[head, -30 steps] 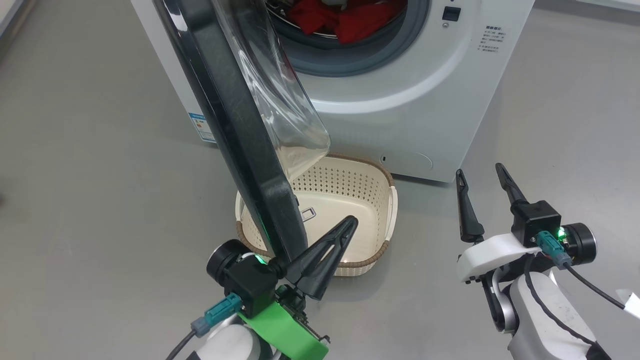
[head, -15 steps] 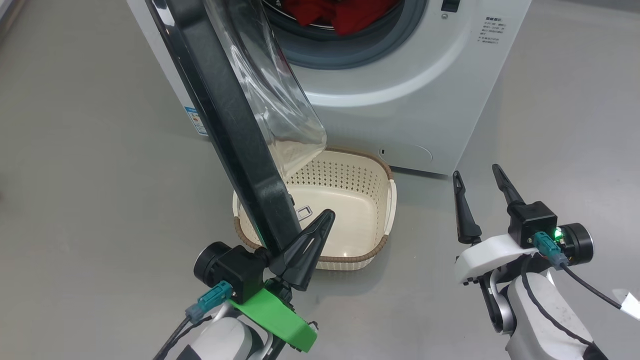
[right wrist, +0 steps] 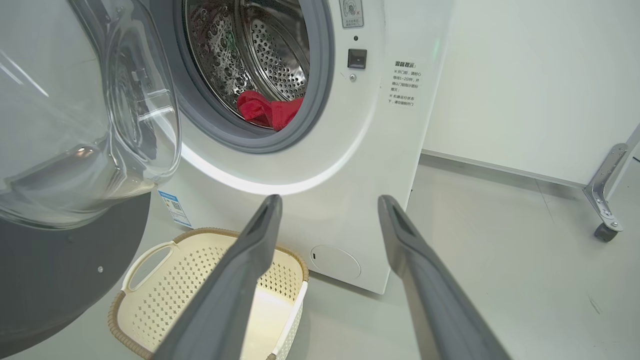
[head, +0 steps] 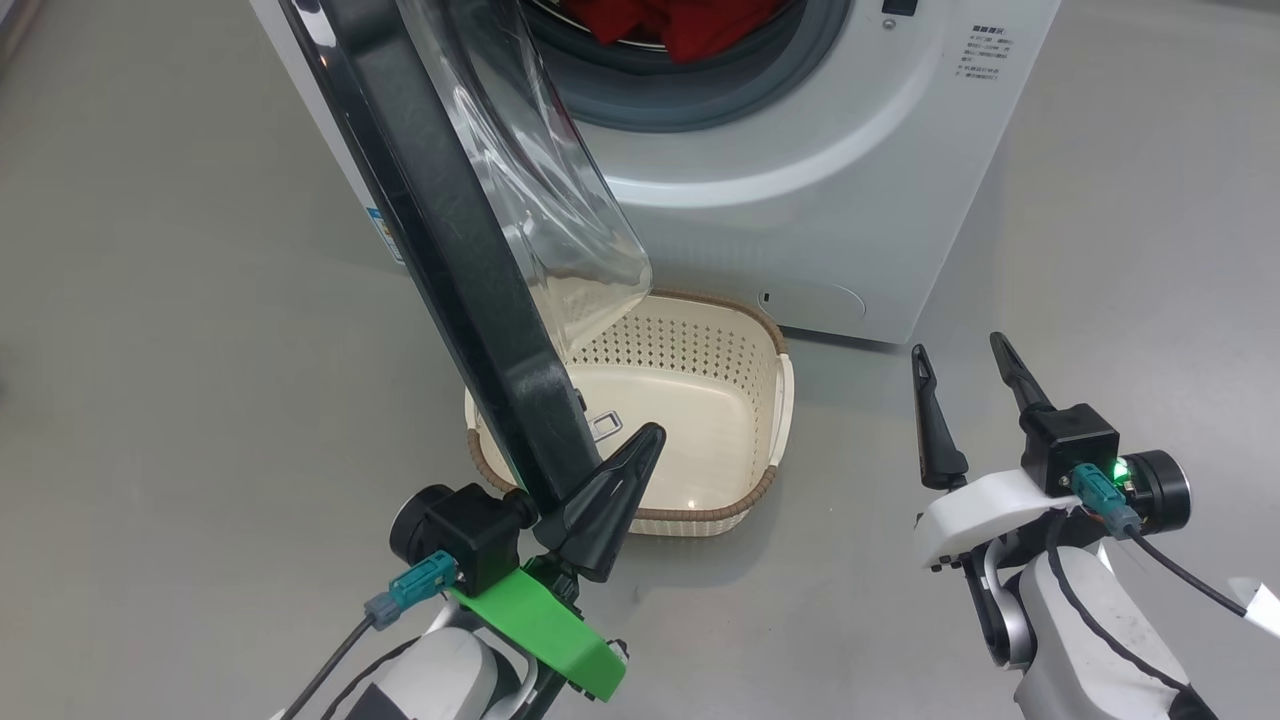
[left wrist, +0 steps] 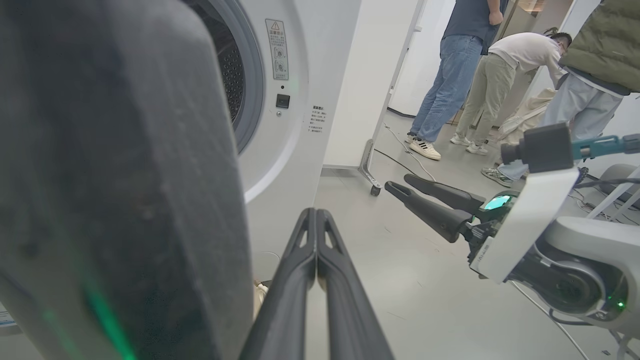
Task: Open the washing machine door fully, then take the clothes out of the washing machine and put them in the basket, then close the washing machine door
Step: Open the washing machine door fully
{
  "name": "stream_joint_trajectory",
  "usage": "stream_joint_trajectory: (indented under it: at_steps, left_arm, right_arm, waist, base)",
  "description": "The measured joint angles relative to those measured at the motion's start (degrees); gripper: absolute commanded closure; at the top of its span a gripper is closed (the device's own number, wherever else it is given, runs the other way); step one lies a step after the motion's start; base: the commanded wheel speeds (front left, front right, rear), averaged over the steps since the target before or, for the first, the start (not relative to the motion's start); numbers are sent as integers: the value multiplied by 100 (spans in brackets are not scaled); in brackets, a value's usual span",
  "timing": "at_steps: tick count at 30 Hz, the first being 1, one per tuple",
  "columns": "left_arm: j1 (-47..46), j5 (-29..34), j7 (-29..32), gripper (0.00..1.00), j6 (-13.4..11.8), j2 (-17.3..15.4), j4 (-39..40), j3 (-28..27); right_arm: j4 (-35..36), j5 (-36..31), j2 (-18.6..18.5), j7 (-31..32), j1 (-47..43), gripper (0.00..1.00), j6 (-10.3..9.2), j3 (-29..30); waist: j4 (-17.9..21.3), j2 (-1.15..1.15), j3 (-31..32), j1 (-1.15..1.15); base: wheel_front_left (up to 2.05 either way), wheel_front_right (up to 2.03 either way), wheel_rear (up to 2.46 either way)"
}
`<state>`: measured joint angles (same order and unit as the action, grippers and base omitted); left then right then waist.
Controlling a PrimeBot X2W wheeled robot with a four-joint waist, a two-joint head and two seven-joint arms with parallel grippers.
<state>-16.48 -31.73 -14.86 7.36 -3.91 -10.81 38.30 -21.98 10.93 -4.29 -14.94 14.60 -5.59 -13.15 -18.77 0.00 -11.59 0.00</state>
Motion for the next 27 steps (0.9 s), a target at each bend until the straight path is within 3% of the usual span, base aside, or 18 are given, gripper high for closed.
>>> stream_joint_trajectory:
  at_steps: [27]
  left_arm:
    - [53, 115, 15, 100, 10, 126, -141, -244]
  right_arm:
    - [-91, -16, 47, 0, -1, 0, 99, 123]
  waist:
    - [-242, 0, 75, 0]
  base:
    - [0, 0, 0]
